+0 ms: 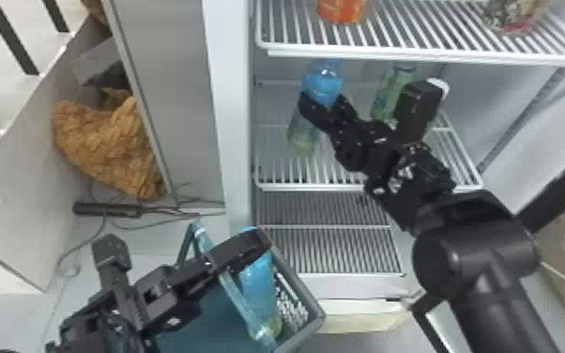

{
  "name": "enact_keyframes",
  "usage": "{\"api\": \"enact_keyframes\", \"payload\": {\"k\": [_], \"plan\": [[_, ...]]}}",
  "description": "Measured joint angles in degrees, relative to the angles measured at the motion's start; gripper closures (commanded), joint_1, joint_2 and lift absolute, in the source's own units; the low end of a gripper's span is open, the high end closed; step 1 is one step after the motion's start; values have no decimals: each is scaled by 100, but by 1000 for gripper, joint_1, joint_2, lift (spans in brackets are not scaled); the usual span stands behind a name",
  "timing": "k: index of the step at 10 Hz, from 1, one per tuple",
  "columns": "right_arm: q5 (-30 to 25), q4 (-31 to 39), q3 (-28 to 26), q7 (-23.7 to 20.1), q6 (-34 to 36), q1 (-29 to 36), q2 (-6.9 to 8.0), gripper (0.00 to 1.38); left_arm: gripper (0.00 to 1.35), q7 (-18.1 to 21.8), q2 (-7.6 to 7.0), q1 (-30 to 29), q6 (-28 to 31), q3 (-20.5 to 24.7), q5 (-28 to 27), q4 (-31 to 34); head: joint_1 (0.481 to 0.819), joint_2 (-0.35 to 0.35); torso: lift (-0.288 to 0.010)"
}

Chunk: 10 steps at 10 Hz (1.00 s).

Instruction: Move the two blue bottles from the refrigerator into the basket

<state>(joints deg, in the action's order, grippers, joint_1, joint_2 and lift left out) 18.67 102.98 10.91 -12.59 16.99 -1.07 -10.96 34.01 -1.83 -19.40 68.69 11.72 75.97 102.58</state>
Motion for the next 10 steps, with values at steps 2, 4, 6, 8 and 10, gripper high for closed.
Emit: {"api": "enact_keyframes", "payload": {"k": [2,4,6,8,10], "plan": [[95,567,-110,-64,136,454,-34,1282,1197,0,-2,-7,-15,-13,16,0,695,-69,-220],[183,1183,-280,-149,341,956,-96,1282,1197,0,-2,-24,-33,-18,32,0,695,-77,-220],[360,1804,-375,-259,611,1448,-190,1282,1197,0,-7,-28,-47,-19,49,0,695,-74,-220],[593,2524,-496,-391,928,2018,-277,1282,1197,0,-24,-28,-73,-50,77,0,695,-62,-220],[746,3110,-667,-511,1253,2576,-304,1282,1197,0,-31,-28,-82,-51,81,0,695,-60,-220]]}}
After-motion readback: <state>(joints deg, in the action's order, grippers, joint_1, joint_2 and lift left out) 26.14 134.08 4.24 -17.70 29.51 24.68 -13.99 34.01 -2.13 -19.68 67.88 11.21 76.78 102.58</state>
